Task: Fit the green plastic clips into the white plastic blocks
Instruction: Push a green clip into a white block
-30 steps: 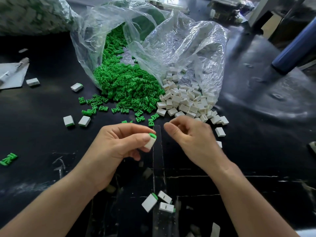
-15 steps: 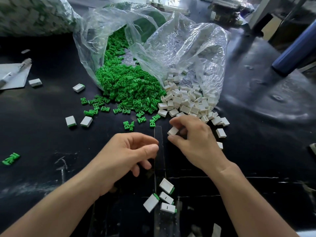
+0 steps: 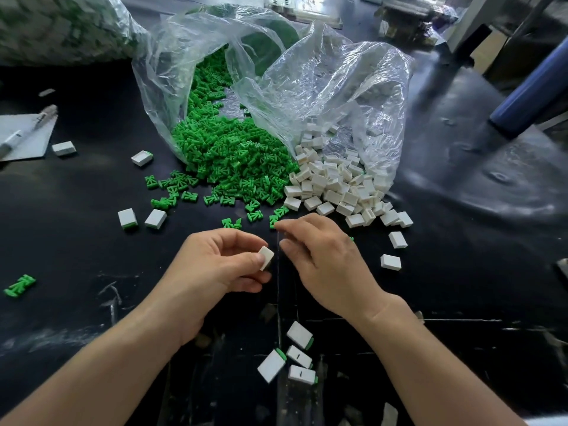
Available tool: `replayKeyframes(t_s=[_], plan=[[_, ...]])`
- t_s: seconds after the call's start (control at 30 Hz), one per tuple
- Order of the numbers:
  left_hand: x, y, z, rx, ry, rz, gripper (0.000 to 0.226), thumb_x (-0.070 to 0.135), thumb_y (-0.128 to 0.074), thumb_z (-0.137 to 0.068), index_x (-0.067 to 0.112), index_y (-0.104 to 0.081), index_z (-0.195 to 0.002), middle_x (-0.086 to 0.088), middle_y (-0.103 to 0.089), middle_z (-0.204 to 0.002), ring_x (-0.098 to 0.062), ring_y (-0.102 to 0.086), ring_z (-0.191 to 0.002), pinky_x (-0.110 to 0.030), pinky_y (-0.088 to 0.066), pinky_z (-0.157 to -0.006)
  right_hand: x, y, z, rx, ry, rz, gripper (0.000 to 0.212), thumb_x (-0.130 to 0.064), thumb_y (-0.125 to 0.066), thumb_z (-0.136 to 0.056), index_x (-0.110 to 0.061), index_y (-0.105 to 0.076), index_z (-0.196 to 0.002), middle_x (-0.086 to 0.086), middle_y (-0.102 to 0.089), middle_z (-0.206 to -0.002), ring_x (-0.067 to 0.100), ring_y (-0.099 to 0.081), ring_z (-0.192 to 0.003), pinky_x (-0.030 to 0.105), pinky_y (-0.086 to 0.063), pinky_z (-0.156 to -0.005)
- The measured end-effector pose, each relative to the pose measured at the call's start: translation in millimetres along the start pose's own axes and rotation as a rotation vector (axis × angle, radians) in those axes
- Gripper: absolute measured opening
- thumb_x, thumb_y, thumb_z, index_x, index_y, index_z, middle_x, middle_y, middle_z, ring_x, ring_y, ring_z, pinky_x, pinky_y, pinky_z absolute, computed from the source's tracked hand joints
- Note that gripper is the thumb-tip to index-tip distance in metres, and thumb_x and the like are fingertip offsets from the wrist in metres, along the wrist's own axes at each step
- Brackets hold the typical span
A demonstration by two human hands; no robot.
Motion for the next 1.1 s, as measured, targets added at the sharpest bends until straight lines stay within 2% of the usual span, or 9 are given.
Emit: replayKeyframes(t_s=[0.2, 0.4, 0.53, 0.63, 0.73, 0.83, 0.9, 1.0, 1.1], plan=[[-1.3, -1.8, -0.3, -0.019, 0.001, -0.002, 0.013, -0.008, -0.061, -0.080, 0.003, -0.067, -0.081, -0.010, -0.070, -0.067, -0.016, -0.067, -0.056, -0.018, -0.052, -0.048, 5.7, -18.7, -8.2, -0.084, -0.006, 0.268, 0.048, -0.032, -0.043, -0.096, -0.024, -0.034, -0.142, 0.003, -0.044, -0.116, 0.020, -0.038, -0.109, 0.027, -0.027, -0.091], [-0.5, -2.0, -0.4, -0.018, -0.001, -0.011, 0.013, -0.008, -0.062, -0.080, 0.004, -0.068, -0.079, -0.009, -0.070, -0.067, -0.015, -0.067, -0.056, -0.018, -0.052, -0.048, 8.4, -5.3, -5.7, 0.013, -0.049, 0.175, 0.024, -0.026, -0.062, -0.086, -0.012, -0.063, -0.105, 0.003, -0.051, -0.104, 0.020, -0.047, -0.103, 0.023, -0.032, -0.083], [-0.3, -2.3, -0.4, -0.020, -0.005, -0.012, 0.014, -0.007, -0.063, -0.080, 0.005, -0.069, -0.078, -0.009, -0.070, -0.067, -0.014, -0.067, -0.057, -0.018, -0.052, -0.049, 11.7, -7.3, -6.0, -0.009, -0.061, 0.154, 0.027, -0.027, -0.059, -0.088, -0.014, -0.064, -0.111, 0.003, -0.053, -0.106, 0.018, -0.045, -0.106, 0.021, -0.030, -0.086], [0.5, -2.4, 0.5, -0.034, -0.012, -0.014, 0.017, -0.005, -0.065, -0.077, 0.010, -0.071, -0.070, -0.009, -0.071, -0.068, -0.014, -0.067, -0.059, -0.018, -0.052, -0.050, 10.5, -5.3, -6.2, 0.002, -0.048, 0.163, 0.023, -0.025, -0.053, -0.092, -0.010, -0.066, -0.104, 0.006, -0.057, -0.101, 0.021, -0.050, -0.101, 0.026, -0.036, -0.085], [0.8, -2.1, 0.2, -0.043, -0.019, -0.018, 0.020, -0.003, -0.067, -0.076, 0.012, -0.073, -0.064, -0.009, -0.071, -0.069, -0.015, -0.068, -0.061, -0.018, -0.052, -0.051, 16.4, 2.6, -2.1, 0.042, -0.133, -0.086, 0.017, -0.018, -0.052, -0.092, -0.008, -0.066, -0.091, 0.003, -0.060, -0.084, 0.019, -0.057, -0.083, 0.032, -0.044, -0.078], [0.8, -2.0, -0.4, -0.048, -0.029, -0.020, 0.020, -0.002, -0.068, -0.075, 0.013, -0.073, -0.063, -0.009, -0.071, -0.069, -0.015, -0.068, -0.061, -0.017, -0.052, -0.051, 18.4, 2.5, 3.4, 0.018, -0.206, -0.420, 0.019, -0.009, -0.050, -0.092, -0.023, -0.061, -0.086, -0.009, -0.058, -0.069, 0.003, -0.058, -0.062, 0.019, -0.048, -0.064], [1.1, -2.7, -0.1, -0.056, -0.040, -0.018, 0.014, 0.003, -0.071, -0.070, 0.014, -0.074, -0.063, -0.008, -0.071, -0.069, -0.015, -0.068, -0.061, -0.018, -0.052, -0.052, 14.1, -0.5, 5.5, -0.010, -0.198, -0.479, 0.027, -0.006, -0.050, -0.091, -0.031, -0.058, -0.085, -0.009, -0.060, -0.071, 0.000, -0.059, -0.061, 0.014, -0.047, -0.062], [2.5, -2.9, 0.2, -0.058, -0.057, 0.008, 0.005, 0.013, -0.072, -0.059, 0.012, -0.072, -0.064, -0.008, -0.071, -0.069, -0.015, -0.069, -0.062, -0.018, -0.052, -0.052, 10.8, -2.9, 6.1, -0.016, -0.199, -0.529, 0.027, -0.004, -0.055, -0.089, -0.031, -0.056, -0.083, -0.006, -0.063, -0.071, 0.003, -0.063, -0.063, 0.018, -0.050, -0.063], [2.6, 0.1, -1.2, -0.028, -0.061, 0.048, 0.010, -0.002, -0.068, -0.070, 0.006, -0.066, -0.075, -0.010, -0.069, -0.069, -0.018, -0.069, -0.061, -0.019, -0.052, -0.052, 11.7, -3.5, 6.6, -0.015, -0.211, -0.569, 0.024, -0.006, -0.056, -0.088, -0.029, -0.055, -0.081, -0.004, -0.064, -0.068, 0.005, -0.063, -0.062, 0.019, -0.050, -0.062]])
Point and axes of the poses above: each hand's wrist, its own z-axis away from the middle knuckle, its own y-axis out of the back of the hand, x = y × z, the point moved 8 cm from there along -z, towards the middle knuckle
